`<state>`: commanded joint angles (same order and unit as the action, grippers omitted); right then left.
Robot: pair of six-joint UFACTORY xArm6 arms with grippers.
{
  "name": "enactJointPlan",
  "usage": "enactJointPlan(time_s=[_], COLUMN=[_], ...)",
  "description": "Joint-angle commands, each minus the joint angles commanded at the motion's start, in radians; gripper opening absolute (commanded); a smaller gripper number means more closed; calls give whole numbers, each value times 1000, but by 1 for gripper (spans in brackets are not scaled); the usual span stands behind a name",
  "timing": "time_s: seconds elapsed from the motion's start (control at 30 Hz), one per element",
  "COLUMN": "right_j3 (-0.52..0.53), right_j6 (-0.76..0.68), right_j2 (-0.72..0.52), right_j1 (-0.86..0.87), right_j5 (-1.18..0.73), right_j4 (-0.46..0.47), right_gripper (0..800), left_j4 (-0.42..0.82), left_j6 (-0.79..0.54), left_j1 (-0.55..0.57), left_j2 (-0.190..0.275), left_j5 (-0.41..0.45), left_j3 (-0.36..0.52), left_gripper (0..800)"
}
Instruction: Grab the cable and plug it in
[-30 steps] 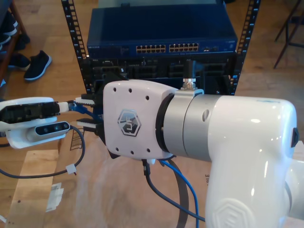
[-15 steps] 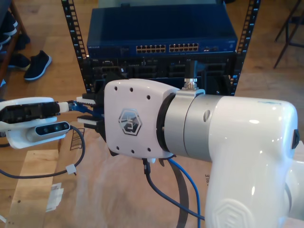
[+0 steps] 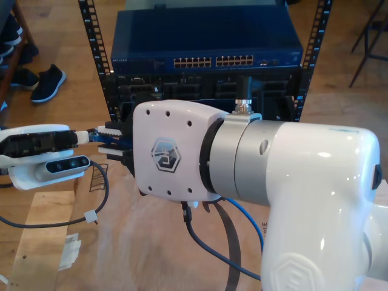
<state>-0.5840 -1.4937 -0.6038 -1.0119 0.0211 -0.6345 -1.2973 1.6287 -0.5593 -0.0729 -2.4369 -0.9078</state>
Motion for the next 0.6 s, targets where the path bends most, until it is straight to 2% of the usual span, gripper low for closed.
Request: enactJointPlan(time_s=[0.5,0.53,0.57,0.6], right_j3=[0,0,0,0], right_j6=[0,-2,-2,-2], right_j2=[0,-2,-2,-2], right_j1=[0,0,0,0], right_j5=[2,2,2,2], right_j4=[0,0,0,-2], right_gripper=[45,32,27,22], left_j4=[2,2,0,-2], left_j6=[5,11,20,23], left_j1=[5,3,3,3], left_j2=[-2,0,0,0], left_j5=[2,-2,-6,-6], left_j3=[0,0,2,2], left_gripper=[39,193,554,630])
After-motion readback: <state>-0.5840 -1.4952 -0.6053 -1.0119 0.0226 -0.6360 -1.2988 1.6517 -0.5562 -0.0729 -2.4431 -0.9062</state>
